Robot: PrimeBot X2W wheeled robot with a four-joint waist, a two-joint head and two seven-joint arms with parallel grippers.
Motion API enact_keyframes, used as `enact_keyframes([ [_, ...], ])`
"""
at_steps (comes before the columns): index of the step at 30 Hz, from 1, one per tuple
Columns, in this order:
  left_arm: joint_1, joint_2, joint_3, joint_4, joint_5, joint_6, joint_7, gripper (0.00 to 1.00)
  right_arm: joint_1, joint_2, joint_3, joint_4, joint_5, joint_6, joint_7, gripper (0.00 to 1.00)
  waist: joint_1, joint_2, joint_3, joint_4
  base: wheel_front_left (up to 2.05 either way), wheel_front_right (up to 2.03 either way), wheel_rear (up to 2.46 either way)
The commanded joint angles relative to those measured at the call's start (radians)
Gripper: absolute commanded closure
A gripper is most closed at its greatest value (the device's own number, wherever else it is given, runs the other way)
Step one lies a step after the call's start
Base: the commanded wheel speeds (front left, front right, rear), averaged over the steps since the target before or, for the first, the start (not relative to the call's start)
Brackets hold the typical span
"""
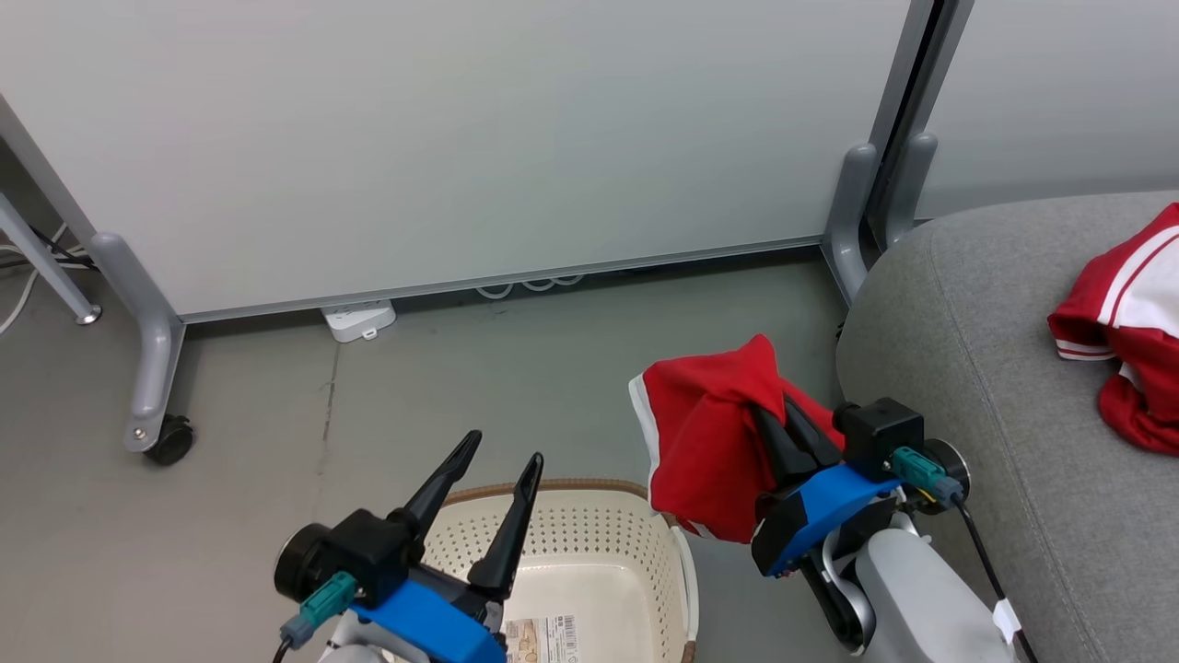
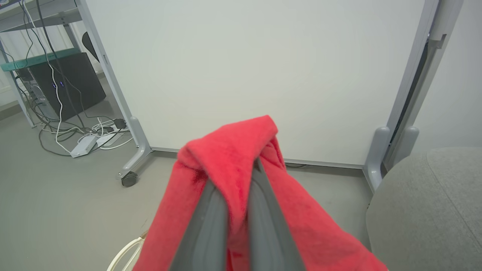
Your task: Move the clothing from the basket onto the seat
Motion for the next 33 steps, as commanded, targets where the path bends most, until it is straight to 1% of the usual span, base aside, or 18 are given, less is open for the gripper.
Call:
enact_keyframes([
  [1, 0.013, -0.001, 0.014, -0.004, 0.007, -0.004, -0.003, 0.0, 0.013, -0.001, -0.002, -0.005, -0.009, -0.001, -0.005, 1.0, 0.0, 0.0, -0.002, 0.0, 0.0, 0.0, 0.0],
  [6, 0.063, -0.031, 0.08, -0.017, 0.05, -0.019, -0.003, 0.0, 0.019, -0.001, -0.011, -0.005, -0.012, -0.001, -0.005, 1.0, 0.0, 0.0, -0.009, 0.002, 0.0, 0.0, 0.0],
  [9, 0.082, -0.044, 0.103, -0.02, 0.071, -0.025, -0.003, 0.0, 0.021, -0.001, -0.012, -0.002, -0.012, -0.001, -0.005, 1.0, 0.0, 0.0, -0.012, 0.002, 0.0, 0.0, 0.0],
  [17, 0.106, -0.063, 0.138, -0.012, 0.102, -0.033, -0.003, 0.0, 0.023, 0.0, -0.01, 0.003, -0.007, -0.001, -0.005, 1.0, 0.0, 0.0, -0.02, -0.002, 0.0, 0.0, 0.0],
  [22, 0.111, -0.065, 0.137, -0.003, 0.108, -0.034, -0.003, 0.0, 0.024, -0.001, -0.002, 0.002, 0.003, -0.001, -0.005, 1.0, 0.0, 0.0, -0.025, -0.017, 0.0, 0.0, 0.0],
  [27, 0.114, -0.056, 0.14, -0.002, 0.106, -0.034, -0.003, 0.0, 0.023, -0.001, 0.01, 0.0, 0.013, -0.001, -0.005, 1.0, 0.0, 0.0, -0.025, -0.062, 0.0, 0.0, 0.0],
  [33, 0.101, -0.056, 0.157, -0.008, 0.111, -0.035, -0.003, 0.0, 0.012, -0.001, 0.021, -0.002, 0.019, -0.001, -0.005, 1.0, 0.0, 0.0, -0.012, -0.164, 0.0, 0.0, 0.0],
])
